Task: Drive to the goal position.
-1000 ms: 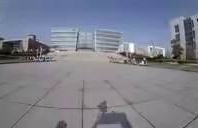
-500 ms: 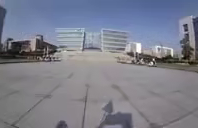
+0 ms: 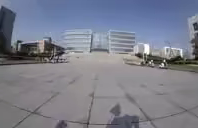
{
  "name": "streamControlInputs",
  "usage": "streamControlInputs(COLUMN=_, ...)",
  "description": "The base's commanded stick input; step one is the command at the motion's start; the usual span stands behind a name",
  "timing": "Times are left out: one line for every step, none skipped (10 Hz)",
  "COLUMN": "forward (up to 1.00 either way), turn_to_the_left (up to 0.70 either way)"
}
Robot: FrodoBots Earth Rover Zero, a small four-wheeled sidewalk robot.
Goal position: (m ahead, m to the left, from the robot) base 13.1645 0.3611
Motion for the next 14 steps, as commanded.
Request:
streamControlInputs(forward=1.00, turn_to_the_left=0.07)
streamControlInputs(forward=1.00, turn_to_the_left=0.14)
streamControlInputs(forward=1.00, turn_to_the_left=0.06)
streamControlInputs(forward=1.00, turn_to_the_left=0.00)
streamControlInputs(forward=1.00, turn_to_the_left=-0.28)
streamControlInputs(forward=1.00, turn_to_the_left=-0.40)
streamControlInputs(forward=1.00, turn_to_the_left=-0.40)
streamControlInputs(forward=1.00, turn_to_the_left=-0.40)
streamControlInputs(forward=1.00, turn_to_the_left=-0.37)
streamControlInputs(forward=1.00, turn_to_the_left=-0.36)
streamControlInputs(forward=1.00, turn_to_the_left=-0.40)
streamControlInputs(forward=1.00, turn_to_the_left=-0.39)
streamControlInputs(forward=1.00, turn_to_the_left=-0.25)
streamControlInputs(forward=1.00, turn_to_the_left=0.00)
